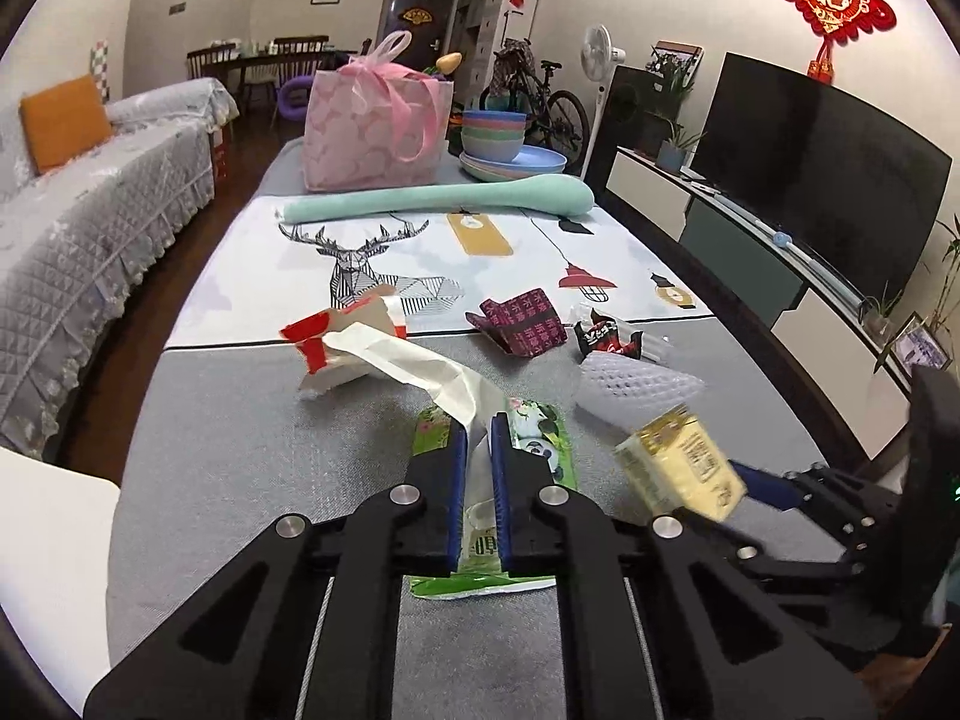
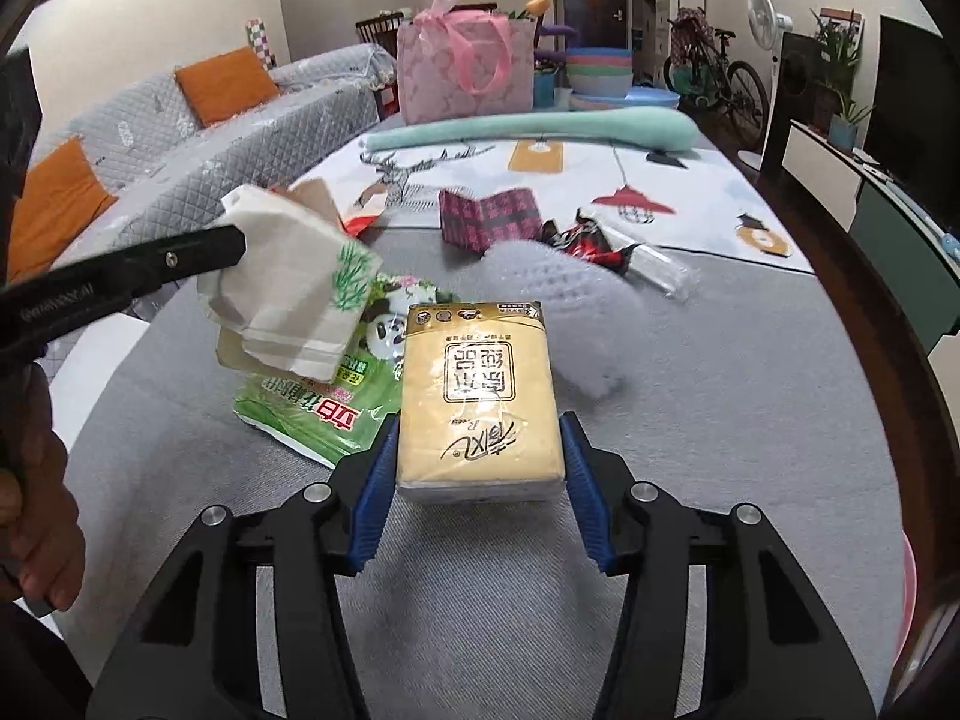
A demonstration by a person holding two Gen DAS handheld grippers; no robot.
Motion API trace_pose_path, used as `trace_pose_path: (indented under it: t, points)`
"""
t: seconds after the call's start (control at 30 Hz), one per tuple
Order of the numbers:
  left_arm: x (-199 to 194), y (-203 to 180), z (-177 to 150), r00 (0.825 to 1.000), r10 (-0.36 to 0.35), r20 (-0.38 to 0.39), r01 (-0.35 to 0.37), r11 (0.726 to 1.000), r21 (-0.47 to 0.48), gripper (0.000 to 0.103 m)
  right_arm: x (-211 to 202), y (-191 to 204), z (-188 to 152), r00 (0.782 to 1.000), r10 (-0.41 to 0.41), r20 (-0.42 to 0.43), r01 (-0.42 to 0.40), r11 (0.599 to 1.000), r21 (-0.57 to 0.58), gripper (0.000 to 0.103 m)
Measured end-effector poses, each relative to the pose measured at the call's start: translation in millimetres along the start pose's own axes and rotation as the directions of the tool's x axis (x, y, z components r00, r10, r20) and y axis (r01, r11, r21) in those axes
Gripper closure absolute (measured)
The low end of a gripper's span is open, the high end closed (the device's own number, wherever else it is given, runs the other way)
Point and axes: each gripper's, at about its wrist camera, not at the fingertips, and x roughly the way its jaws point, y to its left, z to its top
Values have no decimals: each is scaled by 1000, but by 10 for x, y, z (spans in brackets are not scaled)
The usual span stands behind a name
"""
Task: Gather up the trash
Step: 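Lift the tissue pack with the right tool and carry it over the pink bucket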
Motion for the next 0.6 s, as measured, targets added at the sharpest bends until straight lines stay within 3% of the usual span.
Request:
trace_pose_path:
  t: [0.3,0.6]
  points:
    - [-210,-291,-22,999,22,37,-24,998,50,97,-573,-263,-35,996,-5,86,4,1000,14,51]
    - [-431,-885,-107,993,62,105,-75,989,127,97,-1039,-653,-187,989,-55,140,49,998,41,51]
